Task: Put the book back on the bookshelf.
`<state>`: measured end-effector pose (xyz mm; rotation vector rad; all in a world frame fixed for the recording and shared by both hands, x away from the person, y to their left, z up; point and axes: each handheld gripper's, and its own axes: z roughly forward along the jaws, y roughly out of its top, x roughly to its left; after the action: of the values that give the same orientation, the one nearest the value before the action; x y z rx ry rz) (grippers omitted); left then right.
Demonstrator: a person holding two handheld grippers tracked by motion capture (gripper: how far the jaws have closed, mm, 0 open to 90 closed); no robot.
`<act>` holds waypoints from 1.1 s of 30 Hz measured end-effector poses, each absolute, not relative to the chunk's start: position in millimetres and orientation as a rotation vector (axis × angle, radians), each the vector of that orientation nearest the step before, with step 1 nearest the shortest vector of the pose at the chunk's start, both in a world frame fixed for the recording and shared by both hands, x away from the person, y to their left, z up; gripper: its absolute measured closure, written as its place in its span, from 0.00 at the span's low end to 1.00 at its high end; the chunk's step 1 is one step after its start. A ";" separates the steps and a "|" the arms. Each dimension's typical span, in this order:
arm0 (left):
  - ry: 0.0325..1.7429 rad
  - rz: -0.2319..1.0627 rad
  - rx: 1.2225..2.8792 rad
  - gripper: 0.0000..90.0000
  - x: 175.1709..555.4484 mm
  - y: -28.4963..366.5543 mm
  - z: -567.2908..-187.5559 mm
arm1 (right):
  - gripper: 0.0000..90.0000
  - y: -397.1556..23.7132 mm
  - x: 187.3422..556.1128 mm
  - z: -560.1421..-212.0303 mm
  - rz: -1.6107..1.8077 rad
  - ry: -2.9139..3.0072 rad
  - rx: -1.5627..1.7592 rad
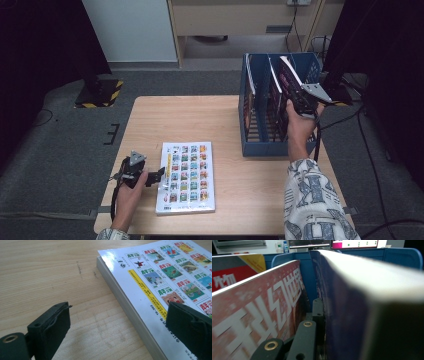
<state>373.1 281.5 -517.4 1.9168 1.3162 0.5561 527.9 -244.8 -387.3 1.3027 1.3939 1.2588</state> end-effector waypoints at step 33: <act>1.313 0.555 1.916 0.06 372.8 281.5 -516.8 | 0.87 -232.3 533.2 -401.8 1.266 1.424 1.264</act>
<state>372.8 281.5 -516.8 1.9158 1.3135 0.5551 533.2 -232.3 -401.8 1.2642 1.4236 1.2662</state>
